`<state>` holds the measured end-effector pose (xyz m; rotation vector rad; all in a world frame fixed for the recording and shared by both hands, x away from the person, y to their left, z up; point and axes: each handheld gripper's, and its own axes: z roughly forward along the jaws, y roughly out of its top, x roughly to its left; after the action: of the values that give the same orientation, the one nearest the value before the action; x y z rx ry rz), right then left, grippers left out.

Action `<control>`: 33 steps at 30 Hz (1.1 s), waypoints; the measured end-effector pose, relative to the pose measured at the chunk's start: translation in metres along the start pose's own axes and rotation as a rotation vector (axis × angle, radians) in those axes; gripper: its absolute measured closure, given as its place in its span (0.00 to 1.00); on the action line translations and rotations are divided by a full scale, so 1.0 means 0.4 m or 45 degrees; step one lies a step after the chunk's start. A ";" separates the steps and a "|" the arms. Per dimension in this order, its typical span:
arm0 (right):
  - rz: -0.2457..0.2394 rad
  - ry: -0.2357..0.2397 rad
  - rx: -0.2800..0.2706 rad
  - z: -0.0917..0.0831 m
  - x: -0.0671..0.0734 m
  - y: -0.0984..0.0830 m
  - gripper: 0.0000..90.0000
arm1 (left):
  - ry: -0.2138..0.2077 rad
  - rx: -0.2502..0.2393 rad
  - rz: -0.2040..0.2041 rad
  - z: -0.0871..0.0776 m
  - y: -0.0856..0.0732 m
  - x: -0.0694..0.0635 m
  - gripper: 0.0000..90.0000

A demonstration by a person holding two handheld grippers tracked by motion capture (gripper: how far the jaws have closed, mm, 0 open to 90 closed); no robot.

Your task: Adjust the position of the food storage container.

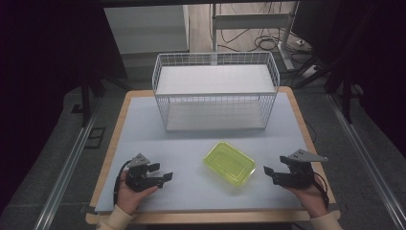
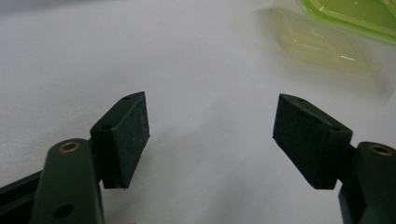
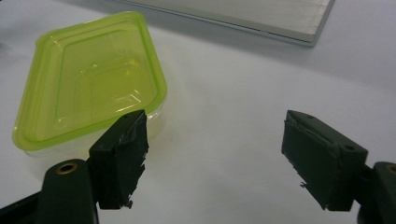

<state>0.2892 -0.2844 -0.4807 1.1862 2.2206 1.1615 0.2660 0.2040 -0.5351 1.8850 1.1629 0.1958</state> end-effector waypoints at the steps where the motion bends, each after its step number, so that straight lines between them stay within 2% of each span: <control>1: -0.005 0.003 -0.002 0.000 0.002 0.001 0.25 | 0.001 0.000 -0.002 0.000 0.000 0.000 0.30; 12: -0.023 0.030 -0.027 -0.015 0.023 0.021 0.26 | 0.005 0.000 -0.005 0.001 0.000 -0.001 0.30; 21: -0.056 0.091 -0.052 -0.017 0.061 0.046 0.27 | 0.004 0.005 0.001 0.004 0.000 -0.003 0.30; 29: -0.099 0.166 -0.055 -0.009 0.107 0.072 0.35 | 0.006 0.005 0.000 0.005 0.000 -0.004 0.30; 33: -0.143 0.225 -0.056 -0.003 0.133 0.082 0.47 | 0.005 0.007 0.002 0.006 0.000 -0.003 0.30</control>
<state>0.2745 -0.2317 -0.4508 0.9609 2.3440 1.3062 0.2665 0.2016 -0.5361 1.8915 1.1656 0.1978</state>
